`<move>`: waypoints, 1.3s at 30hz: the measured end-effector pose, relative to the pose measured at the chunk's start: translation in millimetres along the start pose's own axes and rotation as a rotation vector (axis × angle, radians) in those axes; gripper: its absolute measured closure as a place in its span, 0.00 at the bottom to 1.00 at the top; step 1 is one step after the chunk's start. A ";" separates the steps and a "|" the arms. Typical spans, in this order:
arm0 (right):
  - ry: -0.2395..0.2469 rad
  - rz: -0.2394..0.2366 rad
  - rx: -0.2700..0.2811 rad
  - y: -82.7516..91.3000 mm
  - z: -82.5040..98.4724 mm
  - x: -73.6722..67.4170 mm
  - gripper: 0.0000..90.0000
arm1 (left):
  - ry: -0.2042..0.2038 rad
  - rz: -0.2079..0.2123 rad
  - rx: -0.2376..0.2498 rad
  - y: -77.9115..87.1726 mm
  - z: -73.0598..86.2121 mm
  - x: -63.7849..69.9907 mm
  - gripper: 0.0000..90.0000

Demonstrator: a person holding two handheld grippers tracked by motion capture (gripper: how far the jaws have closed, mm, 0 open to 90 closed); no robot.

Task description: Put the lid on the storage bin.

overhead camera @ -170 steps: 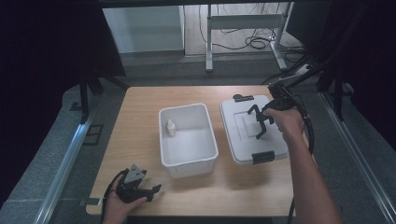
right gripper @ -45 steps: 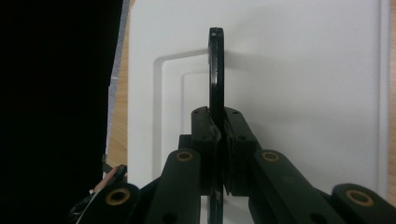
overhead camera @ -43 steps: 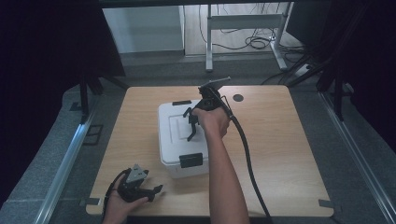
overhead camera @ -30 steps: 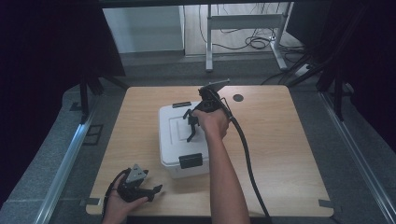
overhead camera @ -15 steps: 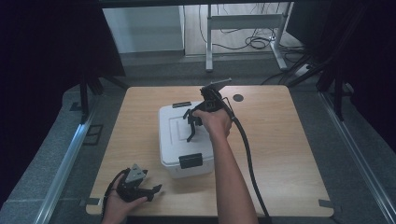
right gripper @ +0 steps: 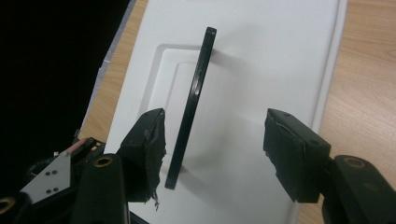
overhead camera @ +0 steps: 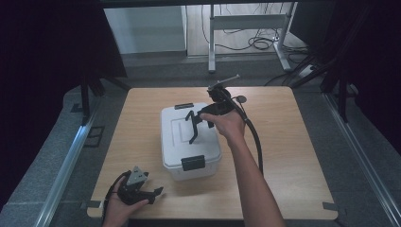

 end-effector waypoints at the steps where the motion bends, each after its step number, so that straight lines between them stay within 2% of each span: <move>1: 0.002 -0.007 0.008 1.5 0.4 0.7 0.43 | 0.000 -0.001 -0.002 0.2 0.4 -0.3 0.21; 6: 0.037 -0.010 0.037 11.1 5.1 9.2 0.41 | 0.012 -0.004 0.002 1.1 0.9 -1.0 0.21; 12: 0.046 -0.041 0.085 27.0 10.4 21.8 0.41 | 0.013 -0.007 -0.002 0.9 1.7 -0.7 0.21; 15: 0.048 -0.041 0.101 34.5 14.7 32.5 0.41 | 0.016 -0.009 -0.003 0.4 2.3 -1.1 0.21; 16: 0.046 -0.042 0.107 38.4 18.0 40.8 0.41 | 0.016 -0.010 -0.002 0.5 2.4 -1.2 0.21; 17: 0.046 -0.042 0.107 38.4 18.0 40.8 0.41 | 0.018 -0.010 0.000 0.6 2.5 -1.3 0.21; 20: 0.035 -0.048 0.125 43.8 22.7 52.7 0.41 | 0.022 -0.011 0.000 0.5 3.2 -2.4 0.21; 25: 0.032 -0.041 0.138 47.4 34.2 70.8 0.41 | 0.024 -0.013 -0.002 0.2 4.1 -2.7 0.21; 36: 0.002 -0.103 0.184 50.6 66.0 103.6 0.41 | 0.012 -0.014 -0.015 -0.8 5.9 0.8 0.21; 39: -0.001 -0.095 0.193 51.0 76.7 114.7 0.41 | 0.008 -0.017 -0.020 -1.0 6.7 0.8 0.21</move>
Point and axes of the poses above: each handheld gripper's, and its own axes: y roughly backward along the jaws, z roughly out of its underside, x roughly to its right, the point moved 10 cm from there along -y, roughly forward along the jaws
